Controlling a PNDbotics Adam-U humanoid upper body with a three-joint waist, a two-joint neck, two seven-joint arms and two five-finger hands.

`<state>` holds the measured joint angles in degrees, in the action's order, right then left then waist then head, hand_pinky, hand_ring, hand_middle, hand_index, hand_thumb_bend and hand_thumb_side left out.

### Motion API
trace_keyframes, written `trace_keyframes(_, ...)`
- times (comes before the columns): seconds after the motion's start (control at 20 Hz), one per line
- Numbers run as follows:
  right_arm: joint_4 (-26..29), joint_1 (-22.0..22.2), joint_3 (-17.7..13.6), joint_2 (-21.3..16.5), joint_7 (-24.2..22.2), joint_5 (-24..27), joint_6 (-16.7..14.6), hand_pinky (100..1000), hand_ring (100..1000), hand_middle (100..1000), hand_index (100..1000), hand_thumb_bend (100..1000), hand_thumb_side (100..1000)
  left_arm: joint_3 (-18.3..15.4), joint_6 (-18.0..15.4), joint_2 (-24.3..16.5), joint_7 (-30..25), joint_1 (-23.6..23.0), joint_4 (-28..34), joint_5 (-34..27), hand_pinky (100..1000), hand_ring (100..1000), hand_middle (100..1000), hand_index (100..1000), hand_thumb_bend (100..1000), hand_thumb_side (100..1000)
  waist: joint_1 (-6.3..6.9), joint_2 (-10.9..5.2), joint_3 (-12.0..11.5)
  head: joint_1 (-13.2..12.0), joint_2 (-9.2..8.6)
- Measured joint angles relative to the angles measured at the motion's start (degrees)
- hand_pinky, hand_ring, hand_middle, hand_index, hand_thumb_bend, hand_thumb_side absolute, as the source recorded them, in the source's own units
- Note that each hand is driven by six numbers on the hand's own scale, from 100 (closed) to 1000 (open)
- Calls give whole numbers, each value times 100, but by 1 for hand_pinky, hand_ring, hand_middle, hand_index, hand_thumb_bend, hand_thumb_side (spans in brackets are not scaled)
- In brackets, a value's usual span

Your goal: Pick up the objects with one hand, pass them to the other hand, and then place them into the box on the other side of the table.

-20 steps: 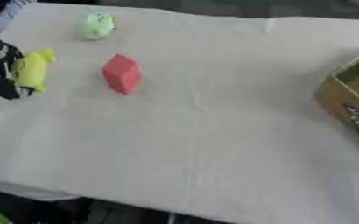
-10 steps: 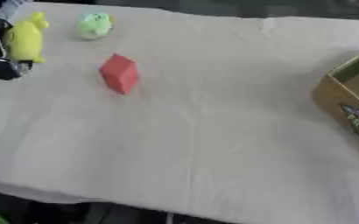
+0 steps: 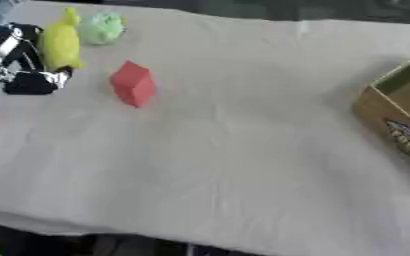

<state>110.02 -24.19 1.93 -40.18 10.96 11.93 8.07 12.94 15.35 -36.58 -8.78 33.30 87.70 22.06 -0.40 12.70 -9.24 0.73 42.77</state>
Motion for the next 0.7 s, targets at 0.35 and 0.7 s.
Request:
trace_keyframes(0.35,305,-28,61,-87,-205,-119,30,974,771,781,893,214,657,88,-345,415,359,1,160,-104,396,417,401,504,112,165,-40,1,4,80,-90)
trace_keyframes(0.7,333,-156,207,-197,-583,-408,-229,970,774,784,893,217,659,228,-672,853,632,35,173,-14,393,414,398,501,106,168,-78,1,20,199,-109)
